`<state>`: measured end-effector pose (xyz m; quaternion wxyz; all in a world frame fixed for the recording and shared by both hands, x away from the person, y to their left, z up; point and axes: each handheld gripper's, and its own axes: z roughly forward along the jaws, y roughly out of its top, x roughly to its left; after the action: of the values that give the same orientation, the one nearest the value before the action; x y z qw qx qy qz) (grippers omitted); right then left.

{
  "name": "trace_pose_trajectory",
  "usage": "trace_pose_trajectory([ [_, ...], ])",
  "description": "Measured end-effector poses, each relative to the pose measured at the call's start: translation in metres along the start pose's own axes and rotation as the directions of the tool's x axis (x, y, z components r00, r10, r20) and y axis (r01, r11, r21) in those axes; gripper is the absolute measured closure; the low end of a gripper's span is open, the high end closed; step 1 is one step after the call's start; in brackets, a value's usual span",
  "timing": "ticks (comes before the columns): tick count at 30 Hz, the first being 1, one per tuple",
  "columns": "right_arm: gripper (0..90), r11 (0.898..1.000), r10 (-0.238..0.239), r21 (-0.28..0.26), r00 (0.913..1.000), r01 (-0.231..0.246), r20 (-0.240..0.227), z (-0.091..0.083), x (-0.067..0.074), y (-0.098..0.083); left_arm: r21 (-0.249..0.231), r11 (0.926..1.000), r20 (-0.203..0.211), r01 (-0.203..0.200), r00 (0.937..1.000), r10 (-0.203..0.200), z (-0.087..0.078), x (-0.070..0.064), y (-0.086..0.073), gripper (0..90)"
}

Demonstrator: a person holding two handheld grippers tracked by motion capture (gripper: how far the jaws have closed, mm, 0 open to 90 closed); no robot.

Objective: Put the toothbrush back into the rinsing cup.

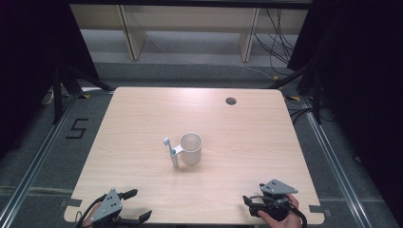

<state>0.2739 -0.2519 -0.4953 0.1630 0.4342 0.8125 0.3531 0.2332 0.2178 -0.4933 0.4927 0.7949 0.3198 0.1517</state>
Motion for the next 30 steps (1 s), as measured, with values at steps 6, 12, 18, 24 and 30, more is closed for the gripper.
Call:
trace_pose_trajectory([
  [6,24.3,1.0,0.017,0.007,0.9998,-0.017,-0.008,-0.001,0.001,0.0,0.045,0.9984,-0.001,-0.033,0.9994,0.034,0.0,-0.007,-0.007,14.8],
  [12,24.3,1.0,-0.015,-0.013,0.999,0.015,0.043,-0.002,0.002,0.0,0.167,0.9753,0.011,-0.145,0.9893,0.146,0.004,-0.02,-0.015,14.9],
  [18,24.3,1.0,0.018,0.0,0.9997,-0.018,0.019,-0.002,0.005,0.001,0.167,0.9734,0.032,-0.157,0.9876,0.154,0.009,-0.029,-0.017,14.9],
  [24,24.2,1.0,0.014,0.008,0.9996,-0.015,0.024,-0.002,0.006,0.001,0.213,0.9594,0.036,-0.184,0.9828,0.181,0.009,-0.028,-0.016,15.0],
  [30,23.9,1.0,-0.017,-0.005,0.9998,0.018,0.012,0.0,0.005,0.001,0.216,0.9561,0.026,-0.198,0.98,0.197,0.009,-0.026,-0.015,15.0],
])
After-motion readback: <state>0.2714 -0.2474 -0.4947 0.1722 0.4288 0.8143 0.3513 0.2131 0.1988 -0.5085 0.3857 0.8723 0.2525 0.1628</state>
